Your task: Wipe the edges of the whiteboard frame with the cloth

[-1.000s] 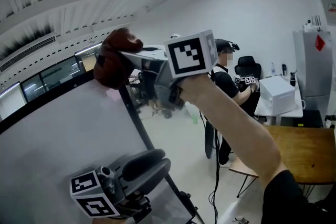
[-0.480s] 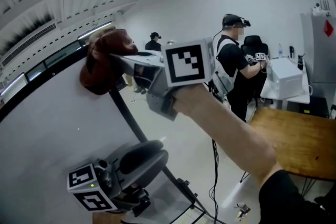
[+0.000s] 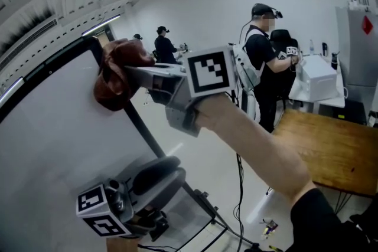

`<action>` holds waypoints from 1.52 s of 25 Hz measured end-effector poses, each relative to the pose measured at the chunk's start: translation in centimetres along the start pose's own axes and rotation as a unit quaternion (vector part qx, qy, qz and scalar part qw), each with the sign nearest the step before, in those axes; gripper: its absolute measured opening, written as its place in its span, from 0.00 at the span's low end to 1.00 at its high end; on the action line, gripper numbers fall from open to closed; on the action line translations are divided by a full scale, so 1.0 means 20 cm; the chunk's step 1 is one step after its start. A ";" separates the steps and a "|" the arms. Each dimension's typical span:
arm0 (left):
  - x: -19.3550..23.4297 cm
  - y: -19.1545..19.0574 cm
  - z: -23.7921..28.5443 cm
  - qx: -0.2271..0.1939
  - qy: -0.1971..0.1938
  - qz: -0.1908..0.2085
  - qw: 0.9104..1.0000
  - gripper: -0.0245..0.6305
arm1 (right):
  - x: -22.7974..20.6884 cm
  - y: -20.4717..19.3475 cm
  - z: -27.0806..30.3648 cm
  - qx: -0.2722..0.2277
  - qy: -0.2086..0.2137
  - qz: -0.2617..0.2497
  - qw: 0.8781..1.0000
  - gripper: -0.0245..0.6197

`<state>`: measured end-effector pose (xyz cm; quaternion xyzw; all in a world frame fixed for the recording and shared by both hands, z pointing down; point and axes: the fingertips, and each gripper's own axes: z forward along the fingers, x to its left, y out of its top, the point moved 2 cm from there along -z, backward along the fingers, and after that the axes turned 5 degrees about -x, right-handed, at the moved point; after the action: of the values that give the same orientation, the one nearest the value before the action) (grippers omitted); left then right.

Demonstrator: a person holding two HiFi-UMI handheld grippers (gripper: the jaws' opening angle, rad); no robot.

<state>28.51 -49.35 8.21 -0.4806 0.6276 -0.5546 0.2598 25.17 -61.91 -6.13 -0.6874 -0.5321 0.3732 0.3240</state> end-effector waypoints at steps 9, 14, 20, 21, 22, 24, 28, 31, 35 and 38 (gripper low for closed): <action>0.04 -0.24 -0.02 0.002 -0.006 -0.010 1.000 0.21 | -0.04 -0.23 -0.16 0.021 -0.007 0.002 1.000 0.21; 0.06 -0.35 -0.08 0.005 -0.006 -0.012 1.000 0.21 | -0.06 -0.39 -0.21 0.035 -0.009 0.014 0.999 0.21; 0.11 -0.40 -0.12 0.008 -0.002 -0.020 1.000 0.21 | -0.09 -0.49 -0.25 0.048 -0.018 0.012 0.999 0.21; 0.11 -0.40 -0.12 0.009 -0.002 -0.020 1.000 0.21 | -0.09 -0.49 -0.25 0.050 -0.019 0.011 0.999 0.21; 0.12 -0.39 -0.12 0.010 -0.001 -0.020 1.000 0.21 | -0.10 -0.49 -0.25 0.051 -0.020 0.009 0.998 0.21; 0.12 -0.38 -0.11 0.011 0.000 -0.019 1.000 0.21 | -0.10 -0.48 -0.25 0.054 -0.022 0.003 0.998 0.21; 0.11 -0.36 -0.09 0.013 0.002 -0.018 1.000 0.21 | -0.10 -0.47 -0.24 0.065 -0.028 -0.003 0.997 0.21; 0.10 -0.35 -0.09 0.021 0.007 -0.023 0.999 0.21 | -0.08 -0.48 -0.25 0.070 -0.032 0.007 0.997 0.21; 0.10 -0.34 -0.09 0.026 0.012 -0.030 0.999 0.21 | -0.09 -0.48 -0.25 0.072 -0.032 0.013 0.997 0.21; 0.10 -0.34 -0.09 0.026 0.016 -0.036 0.999 0.21 | -0.09 -0.48 -0.25 0.073 -0.033 0.023 0.997 0.21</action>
<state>28.24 -49.81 15.46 -0.4868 0.5994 -0.5875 0.2422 24.51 -61.66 4.91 -0.6612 -0.4981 0.4405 0.3473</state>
